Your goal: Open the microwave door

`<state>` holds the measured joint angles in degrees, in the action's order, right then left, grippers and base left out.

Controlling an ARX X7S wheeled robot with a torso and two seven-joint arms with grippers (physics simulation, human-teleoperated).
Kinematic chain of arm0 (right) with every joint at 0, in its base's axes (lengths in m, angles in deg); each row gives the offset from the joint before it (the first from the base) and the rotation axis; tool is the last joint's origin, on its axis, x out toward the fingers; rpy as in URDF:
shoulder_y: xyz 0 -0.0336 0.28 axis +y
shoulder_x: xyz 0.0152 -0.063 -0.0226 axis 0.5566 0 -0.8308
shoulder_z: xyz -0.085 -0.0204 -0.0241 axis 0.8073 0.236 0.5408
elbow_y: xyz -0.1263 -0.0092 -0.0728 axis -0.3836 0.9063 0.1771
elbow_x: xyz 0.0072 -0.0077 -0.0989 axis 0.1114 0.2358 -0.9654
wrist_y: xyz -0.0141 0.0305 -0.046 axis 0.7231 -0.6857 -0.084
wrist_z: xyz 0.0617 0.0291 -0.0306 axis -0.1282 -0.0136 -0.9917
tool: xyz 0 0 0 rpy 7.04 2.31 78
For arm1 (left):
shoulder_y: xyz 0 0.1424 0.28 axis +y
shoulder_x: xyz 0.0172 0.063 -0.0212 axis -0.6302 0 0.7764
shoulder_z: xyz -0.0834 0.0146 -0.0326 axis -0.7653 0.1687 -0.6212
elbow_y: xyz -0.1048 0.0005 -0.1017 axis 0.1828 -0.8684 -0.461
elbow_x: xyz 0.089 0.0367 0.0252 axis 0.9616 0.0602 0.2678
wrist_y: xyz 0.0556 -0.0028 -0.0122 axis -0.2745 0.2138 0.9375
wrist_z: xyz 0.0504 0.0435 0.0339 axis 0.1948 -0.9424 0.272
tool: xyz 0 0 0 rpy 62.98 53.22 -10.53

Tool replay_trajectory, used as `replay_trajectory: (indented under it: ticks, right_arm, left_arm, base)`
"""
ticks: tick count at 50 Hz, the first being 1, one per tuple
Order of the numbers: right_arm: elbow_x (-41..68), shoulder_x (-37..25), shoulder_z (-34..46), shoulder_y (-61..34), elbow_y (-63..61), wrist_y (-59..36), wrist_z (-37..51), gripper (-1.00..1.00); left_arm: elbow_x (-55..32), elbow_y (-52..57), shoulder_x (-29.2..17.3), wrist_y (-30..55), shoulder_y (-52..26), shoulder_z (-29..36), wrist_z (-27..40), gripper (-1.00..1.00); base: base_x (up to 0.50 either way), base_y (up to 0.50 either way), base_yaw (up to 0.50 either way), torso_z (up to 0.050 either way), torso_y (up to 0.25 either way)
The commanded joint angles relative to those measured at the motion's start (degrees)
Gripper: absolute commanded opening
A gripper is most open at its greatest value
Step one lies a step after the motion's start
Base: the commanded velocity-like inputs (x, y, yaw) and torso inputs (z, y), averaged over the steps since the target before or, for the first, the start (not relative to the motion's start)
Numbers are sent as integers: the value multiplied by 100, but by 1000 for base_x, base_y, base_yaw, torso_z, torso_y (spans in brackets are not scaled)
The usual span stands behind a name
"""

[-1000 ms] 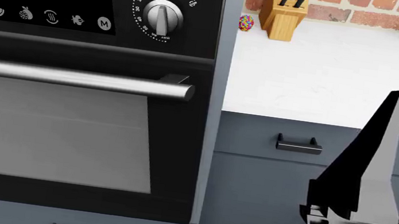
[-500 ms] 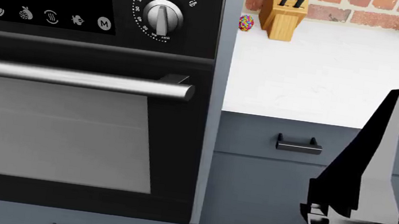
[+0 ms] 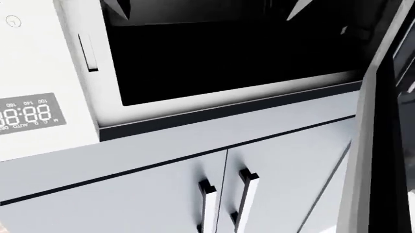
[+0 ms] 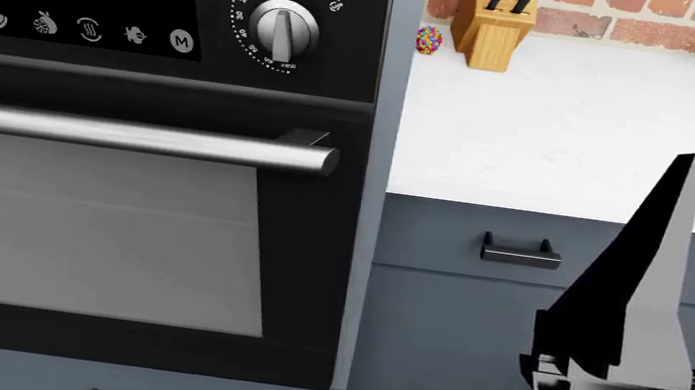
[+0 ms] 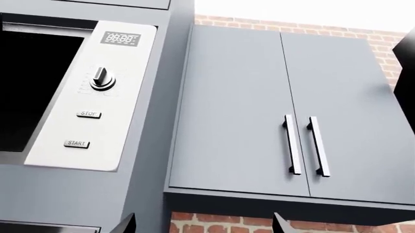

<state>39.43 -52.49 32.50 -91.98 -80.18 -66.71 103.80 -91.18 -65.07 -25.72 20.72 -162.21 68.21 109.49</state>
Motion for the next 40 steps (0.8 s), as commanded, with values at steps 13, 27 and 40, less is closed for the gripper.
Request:
replay_trajectory:
  ticks: [13,27,40]
  right_arm:
    - [-37,23,9,26,39,69,-21,100]
    - [39,53,-24,-53,-23,-20,-68,100]
    - [134,139,-17,-217,-106,-224,-135,100]
  left_arm:
    - [442,42,-909,488,-84,-3,364,100]
    - [457,474,-1754,971,-92,-69,411,100]
    - [612,279,-2477,1145,62,-68,315,100]
  base:
    - [0,0,0,0,0]
    - [0,0,0,0,0]
    - [0,0,0,0,0]
